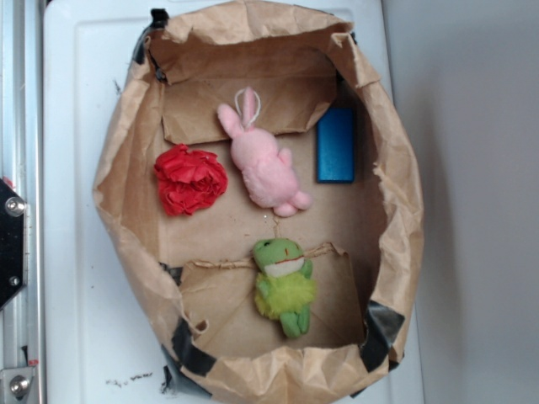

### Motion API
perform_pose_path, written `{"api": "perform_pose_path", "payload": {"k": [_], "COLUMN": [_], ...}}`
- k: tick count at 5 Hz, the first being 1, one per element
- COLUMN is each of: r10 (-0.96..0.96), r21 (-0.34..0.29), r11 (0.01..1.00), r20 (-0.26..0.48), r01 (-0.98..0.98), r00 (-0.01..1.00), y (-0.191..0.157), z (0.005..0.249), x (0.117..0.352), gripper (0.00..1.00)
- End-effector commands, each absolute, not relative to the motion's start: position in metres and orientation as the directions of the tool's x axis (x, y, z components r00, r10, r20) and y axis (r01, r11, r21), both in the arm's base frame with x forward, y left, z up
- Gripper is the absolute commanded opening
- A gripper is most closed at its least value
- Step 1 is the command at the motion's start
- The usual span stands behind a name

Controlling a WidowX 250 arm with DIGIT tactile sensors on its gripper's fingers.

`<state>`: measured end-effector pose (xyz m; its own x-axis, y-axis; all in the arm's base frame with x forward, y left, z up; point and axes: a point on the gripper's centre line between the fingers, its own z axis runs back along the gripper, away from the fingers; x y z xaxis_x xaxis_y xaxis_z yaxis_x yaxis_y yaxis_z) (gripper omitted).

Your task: Grab the green animal.

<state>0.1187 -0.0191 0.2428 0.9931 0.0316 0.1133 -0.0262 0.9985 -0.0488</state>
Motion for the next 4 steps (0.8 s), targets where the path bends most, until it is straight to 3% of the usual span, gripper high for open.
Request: {"api": "perform_pose_path", "payload": {"k": [1, 2, 3, 4], "r10": [0.032, 0.042, 0.176, 0.129], "r21": [-0.049, -0.055, -0.012, 0.013], "r11": [0.998, 0.998, 0.984, 0.991], "r20": [0.113, 0.109, 0.102, 0.122], "r01": [-0.026, -0.036, -0.176, -0.132], "r00": [0.993, 0.993, 0.979, 0.984], "y": [-0.019, -0.014, -0.010, -0.013], "z": [0.243, 0.236, 0.216, 0.199], "x": [0.119, 0.145, 0.185, 0.226], "gripper": [1.00, 1.00, 1.00, 1.00]}}
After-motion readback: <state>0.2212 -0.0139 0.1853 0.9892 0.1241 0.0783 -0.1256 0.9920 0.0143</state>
